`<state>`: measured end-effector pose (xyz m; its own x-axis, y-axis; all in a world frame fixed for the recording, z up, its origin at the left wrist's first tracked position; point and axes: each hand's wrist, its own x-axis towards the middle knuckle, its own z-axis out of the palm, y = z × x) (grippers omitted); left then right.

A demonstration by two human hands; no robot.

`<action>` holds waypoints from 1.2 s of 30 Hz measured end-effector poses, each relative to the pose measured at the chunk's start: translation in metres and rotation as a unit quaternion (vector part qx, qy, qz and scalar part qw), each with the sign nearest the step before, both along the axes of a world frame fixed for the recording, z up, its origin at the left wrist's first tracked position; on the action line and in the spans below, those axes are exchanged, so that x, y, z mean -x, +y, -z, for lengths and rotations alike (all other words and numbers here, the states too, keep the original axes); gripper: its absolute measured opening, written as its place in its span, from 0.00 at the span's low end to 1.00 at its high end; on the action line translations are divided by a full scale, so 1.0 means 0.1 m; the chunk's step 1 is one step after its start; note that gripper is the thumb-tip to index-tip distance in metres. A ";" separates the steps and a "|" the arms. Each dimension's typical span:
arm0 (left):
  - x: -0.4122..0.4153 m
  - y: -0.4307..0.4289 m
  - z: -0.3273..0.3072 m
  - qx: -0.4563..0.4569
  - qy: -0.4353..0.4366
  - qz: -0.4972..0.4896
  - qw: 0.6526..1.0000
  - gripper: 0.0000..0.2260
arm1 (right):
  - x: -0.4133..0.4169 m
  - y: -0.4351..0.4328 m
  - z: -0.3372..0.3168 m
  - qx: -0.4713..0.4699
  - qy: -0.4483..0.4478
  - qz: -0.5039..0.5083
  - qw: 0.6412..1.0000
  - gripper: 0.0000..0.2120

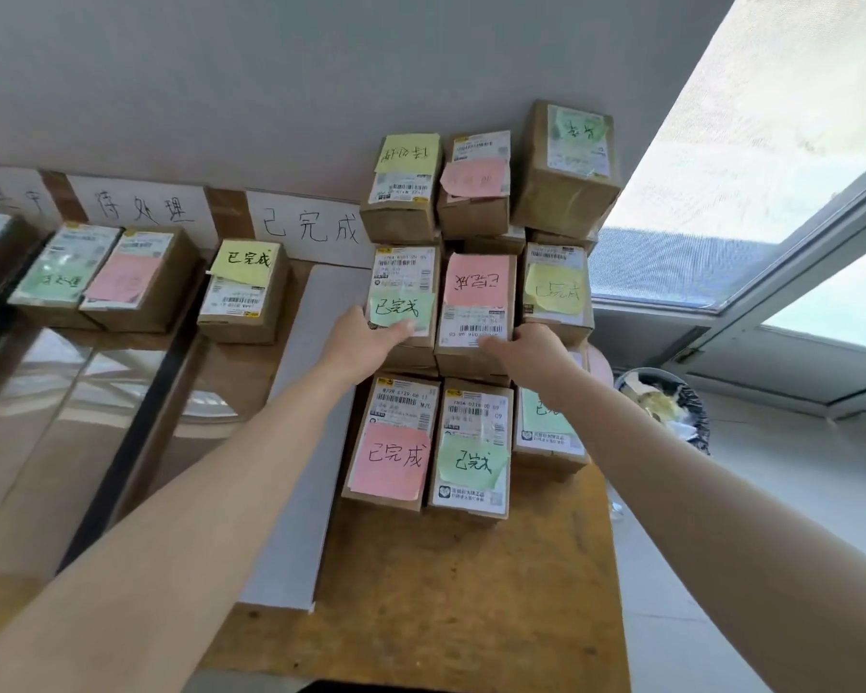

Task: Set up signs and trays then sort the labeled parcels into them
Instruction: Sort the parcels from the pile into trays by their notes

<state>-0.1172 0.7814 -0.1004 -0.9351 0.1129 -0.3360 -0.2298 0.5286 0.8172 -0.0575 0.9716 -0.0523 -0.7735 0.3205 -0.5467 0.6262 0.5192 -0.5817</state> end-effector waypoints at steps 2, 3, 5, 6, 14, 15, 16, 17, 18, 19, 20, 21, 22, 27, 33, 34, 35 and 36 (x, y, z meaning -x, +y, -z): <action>0.00 0.00 0.00 -0.005 -0.008 0.007 1.000 0.24 | 0.04 0.01 -0.01 0.021 -0.005 0.019 1.000 0.17; 0.00 0.00 -0.01 -0.009 -0.011 0.006 1.000 0.25 | 0.05 0.01 -0.02 0.026 -0.009 0.025 0.999 0.16; -0.02 0.00 -0.02 -0.017 -0.013 -0.001 1.000 0.26 | 0.08 0.03 -0.02 0.043 -0.011 0.043 0.998 0.18; -0.03 0.00 -0.02 -0.021 -0.015 -0.006 1.000 0.26 | 0.09 0.03 0.00 0.056 -0.010 0.055 0.997 0.20; -0.16 -0.06 -0.17 -0.085 -0.020 0.003 0.996 0.24 | 0.02 0.00 -0.01 0.102 0.028 0.116 0.988 0.25; -0.16 -0.08 -0.19 -0.095 -0.023 0.005 0.995 0.24 | 0.00 -0.01 -0.04 0.110 0.030 0.122 0.986 0.23; -0.17 -0.11 -0.22 -0.103 -0.023 0.010 0.994 0.25 | -0.02 -0.01 -0.06 0.124 0.035 0.129 0.983 0.19; -0.18 -0.14 -0.24 -0.110 -0.022 0.016 0.994 0.25 | -0.05 -0.03 -0.10 0.144 0.041 0.135 0.979 0.16; -0.19 -0.17 -0.28 -0.118 -0.021 0.021 0.993 0.25 | -0.08 -0.05 -0.13 0.164 0.048 0.137 0.976 0.13; -0.20 -0.21 -0.31 -0.126 -0.020 0.025 0.992 0.25 | -0.12 -0.07 -0.17 0.177 0.054 0.137 0.973 0.13; -0.22 -0.24 -0.35 -0.134 -0.017 0.030 0.990 0.24 | -0.15 -0.11 -0.20 0.183 0.060 0.136 0.972 0.13; -0.23 -0.28 -0.38 -0.142 -0.013 0.034 0.989 0.24 | -0.19 -0.15 -0.23 0.185 0.064 0.137 0.971 0.14; -0.25 -0.32 -0.42 -0.149 -0.009 0.037 0.988 0.23 | -0.22 -0.19 -0.27 0.188 0.068 0.139 0.970 0.14; -0.31 -0.62 -0.61 -0.196 0.000 0.032 0.980 0.22 | -0.34 -0.47 -0.53 0.205 0.096 0.139 0.964 0.16; -0.43 -1.04 -0.85 -0.226 0.034 0.036 0.973 0.20 | -0.48 -0.90 -0.79 0.226 0.147 0.160 0.950 0.19; -0.45 -1.12 -0.87 -0.231 0.034 0.035 0.972 0.20 | -0.51 -0.98 -0.82 0.235 0.157 0.165 0.945 0.19; -0.48 -1.21 -0.89 -0.235 0.034 0.035 0.971 0.20 | -0.53 -1.07 -0.85 0.240 0.164 0.166 0.942 0.19; -0.50 -1.30 -0.91 -0.236 0.033 0.036 0.970 0.20 | -0.55 -1.16 -0.87 0.244 0.168 0.166 0.941 0.19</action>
